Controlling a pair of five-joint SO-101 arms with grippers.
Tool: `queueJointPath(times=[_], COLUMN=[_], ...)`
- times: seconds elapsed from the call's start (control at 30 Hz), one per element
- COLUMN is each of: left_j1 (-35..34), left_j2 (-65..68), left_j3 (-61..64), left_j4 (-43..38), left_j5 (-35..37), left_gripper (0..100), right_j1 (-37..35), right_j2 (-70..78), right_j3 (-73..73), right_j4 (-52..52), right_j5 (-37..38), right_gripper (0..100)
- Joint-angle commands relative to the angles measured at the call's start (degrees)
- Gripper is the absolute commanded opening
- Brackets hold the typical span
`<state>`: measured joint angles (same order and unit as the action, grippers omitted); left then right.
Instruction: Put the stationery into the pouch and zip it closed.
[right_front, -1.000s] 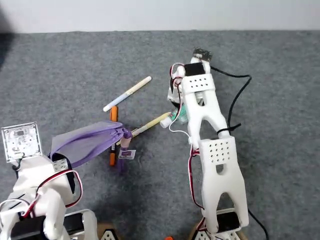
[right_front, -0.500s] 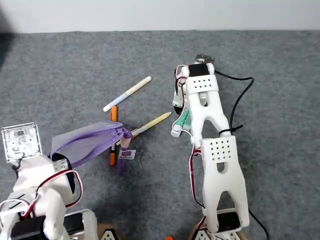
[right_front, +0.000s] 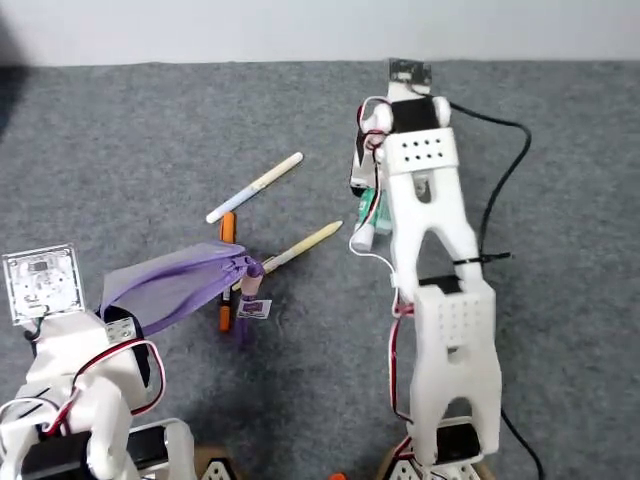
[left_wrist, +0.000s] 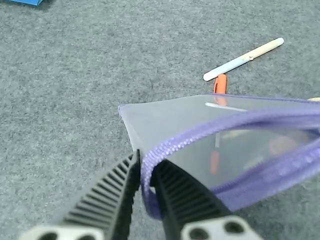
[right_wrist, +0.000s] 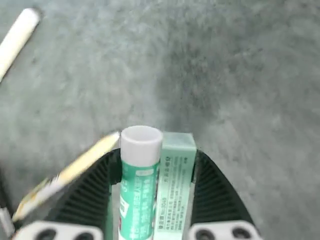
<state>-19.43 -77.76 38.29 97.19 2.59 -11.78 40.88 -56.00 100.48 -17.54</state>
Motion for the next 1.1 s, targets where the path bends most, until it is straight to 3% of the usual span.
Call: queueJointPath(times=[0.0,0.23,0.57,0.8,1.07], left_j1=[0.0,0.0,0.1,0.1,0.1], left_j2=[1.1,7.4,28.6,36.2,44.3], left_j3=[-1.6,-4.5,-21.8,-27.0,-33.3], left_j4=[-1.7,-1.3,0.0,0.0,0.2], left_j5=[0.6,0.7,4.1,4.2,4.3], left_gripper=[1,1,1,1,1], right_j1=[-1.3,-6.1,-22.5,-34.7,-36.4], right_j2=[-18.4,-44.7,-65.4,-67.8,-57.3], right_j3=[11.7,28.0,28.9,29.0,29.1], right_j4=[2.5,2.3,-0.2,-20.4,-41.7], right_j5=[2.0,2.5,5.6,5.6,5.6], right_gripper=[0.8,0.8,0.8,0.8,0.8])
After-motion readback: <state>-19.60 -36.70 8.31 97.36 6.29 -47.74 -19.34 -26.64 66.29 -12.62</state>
